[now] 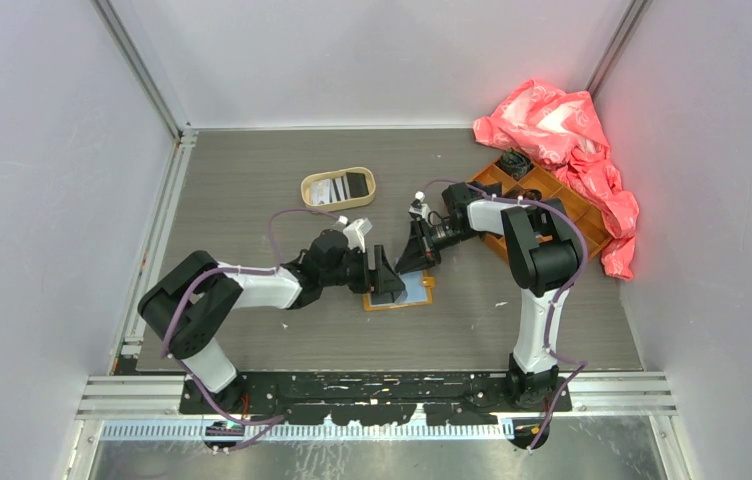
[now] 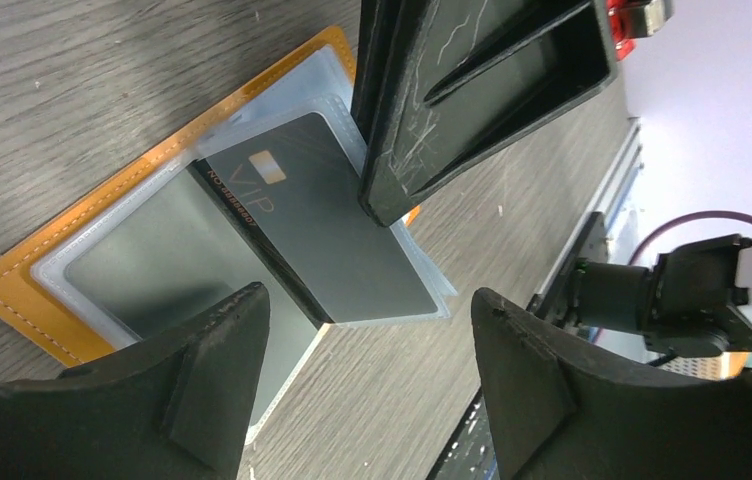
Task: Put the credit cards into the card holder
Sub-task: Turn over the card holder at the center of the board.
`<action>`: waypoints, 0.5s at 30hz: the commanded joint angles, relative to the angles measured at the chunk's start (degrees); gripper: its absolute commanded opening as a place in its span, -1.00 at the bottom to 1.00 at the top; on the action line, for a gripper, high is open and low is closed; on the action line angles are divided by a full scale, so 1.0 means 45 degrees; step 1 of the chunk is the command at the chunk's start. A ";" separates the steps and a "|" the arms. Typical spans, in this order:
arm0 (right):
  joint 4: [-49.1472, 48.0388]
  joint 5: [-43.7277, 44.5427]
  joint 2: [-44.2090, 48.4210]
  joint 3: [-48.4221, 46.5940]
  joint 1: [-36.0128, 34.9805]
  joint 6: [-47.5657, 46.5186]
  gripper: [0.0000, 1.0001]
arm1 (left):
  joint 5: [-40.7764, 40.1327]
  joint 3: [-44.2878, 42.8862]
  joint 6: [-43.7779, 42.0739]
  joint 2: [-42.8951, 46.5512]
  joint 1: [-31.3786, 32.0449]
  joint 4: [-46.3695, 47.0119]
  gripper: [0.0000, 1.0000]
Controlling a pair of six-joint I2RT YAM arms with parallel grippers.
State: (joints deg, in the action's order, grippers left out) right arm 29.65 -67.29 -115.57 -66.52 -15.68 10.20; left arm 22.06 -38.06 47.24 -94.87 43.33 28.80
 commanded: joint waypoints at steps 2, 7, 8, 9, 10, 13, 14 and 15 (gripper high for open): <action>-0.0319 -0.0170 -0.0021 -0.0003 -0.0128 0.0253 -0.54 | -0.1377 -0.0903 -0.1042 0.0442 0.0499 -0.1734 0.48; -0.0320 -0.0107 -0.0040 -0.0003 -0.0139 0.0273 -0.55 | -0.1928 -0.1107 -0.1318 0.0583 0.0698 -0.2453 0.48; -0.0324 -0.0106 -0.0041 -0.0003 -0.0147 0.0263 -0.55 | -0.1965 -0.1126 -0.1336 0.0593 0.0707 -0.2495 0.48; -0.0320 -0.0096 -0.0031 -0.0003 -0.0136 0.0270 -0.55 | -0.1990 -0.1131 -0.1345 0.0594 0.0708 -0.2535 0.48; -0.0319 -0.0088 -0.0035 -0.0003 -0.0144 0.0273 -0.55 | -0.2020 -0.1146 -0.1366 0.0591 0.0708 -0.2564 0.48; -0.0319 -0.0067 -0.0013 0.0003 -0.0165 0.0273 -0.54 | -0.2013 -0.1197 -0.1378 0.0472 0.0709 -0.2571 0.47; -0.0324 -0.0067 -0.0010 -0.0002 -0.0167 0.0273 -0.54 | -0.1998 -0.1208 -0.1378 0.0442 0.0704 -0.2586 0.46; -0.0320 -0.0050 -0.0013 -0.0002 -0.0158 0.0256 -0.54 | -0.1996 -0.1226 -0.1378 0.0436 0.0703 -0.2590 0.45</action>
State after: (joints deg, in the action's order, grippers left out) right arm 29.06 -67.13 -115.57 -66.52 -16.05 10.94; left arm 14.81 -41.56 42.78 -94.24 46.41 17.98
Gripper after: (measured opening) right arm 0.228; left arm 0.735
